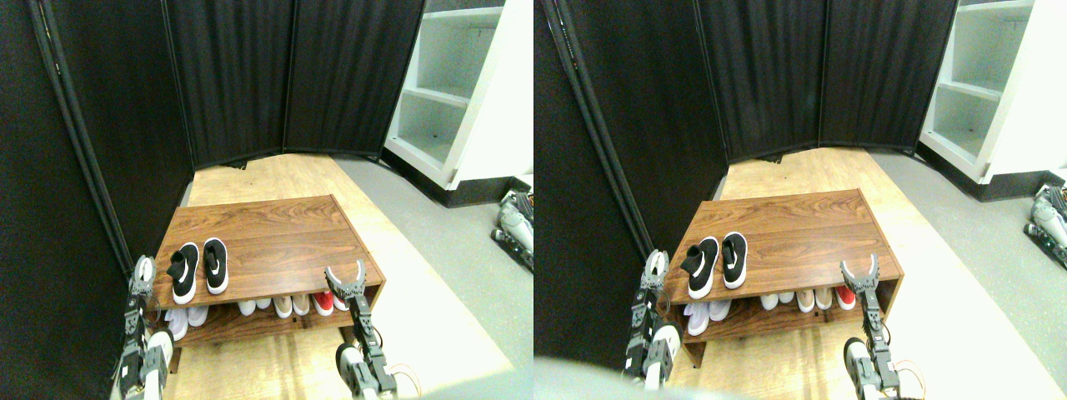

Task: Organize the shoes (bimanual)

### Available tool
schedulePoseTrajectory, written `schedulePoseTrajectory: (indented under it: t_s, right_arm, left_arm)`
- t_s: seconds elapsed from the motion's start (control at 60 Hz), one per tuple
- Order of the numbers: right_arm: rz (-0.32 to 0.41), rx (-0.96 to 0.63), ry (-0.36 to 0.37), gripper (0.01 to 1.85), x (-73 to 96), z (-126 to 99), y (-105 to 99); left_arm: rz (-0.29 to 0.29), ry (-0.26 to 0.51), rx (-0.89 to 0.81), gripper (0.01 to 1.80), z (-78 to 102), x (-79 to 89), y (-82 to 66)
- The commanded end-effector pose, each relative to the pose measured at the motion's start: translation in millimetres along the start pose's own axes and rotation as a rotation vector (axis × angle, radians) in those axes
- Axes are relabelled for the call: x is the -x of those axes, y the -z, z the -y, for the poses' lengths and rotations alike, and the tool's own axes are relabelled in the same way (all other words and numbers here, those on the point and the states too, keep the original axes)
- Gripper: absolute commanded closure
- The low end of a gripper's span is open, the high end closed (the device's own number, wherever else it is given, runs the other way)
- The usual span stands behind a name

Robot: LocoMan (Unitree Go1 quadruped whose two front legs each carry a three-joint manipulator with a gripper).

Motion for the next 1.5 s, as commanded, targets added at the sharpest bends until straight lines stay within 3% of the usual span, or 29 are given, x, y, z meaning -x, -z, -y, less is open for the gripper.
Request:
schedulePoseTrajectory:
  t_s: [0.017, 0.233, 0.433, 0.45, 0.667, 0.983, 1.15, 1.5]
  right_arm:
    - [0.027, 0.001, -0.035, 1.23, -1.1, -3.3, 0.2]
    - [0.05, 0.047, -0.043, 1.21, -0.8, -3.3, -1.1]
    - [0.056, 0.064, -0.05, 1.21, 1.2, -5.5, -1.2]
    - [0.056, 0.066, -0.057, 1.2, 1.5, -5.6, -1.4]
    - [0.059, 0.079, -0.071, 1.2, 5.2, -6.7, -3.2]
    - [0.075, 0.057, -0.084, 1.21, 11.1, -9.1, -6.2]
    - [0.085, 0.062, -0.089, 1.22, 12.7, -7.4, -9.6]
    - [0.092, 0.063, -0.094, 1.18, 13.0, -5.9, -10.6]
  left_arm:
    - [0.006, -0.01, -0.034, 1.8, -4.8, -19.1, 0.6]
    - [-0.024, -0.065, -0.129, 1.8, -16.8, -36.1, 15.0]
    - [-0.018, -0.084, -0.156, 1.8, -20.8, -38.4, 30.2]
    - [-0.002, -0.127, -0.107, 1.8, -18.7, -35.4, 34.2]
    - [-0.042, -0.129, -0.104, 1.8, -16.7, -32.9, 50.2]
    - [-0.071, -0.216, 0.014, 1.8, 2.0, -35.4, 69.9]
    - [-0.087, -0.207, 0.004, 1.8, 5.4, -38.3, 75.9]
    - [-0.122, -0.2, -0.006, 1.8, 7.2, -33.5, 70.6]
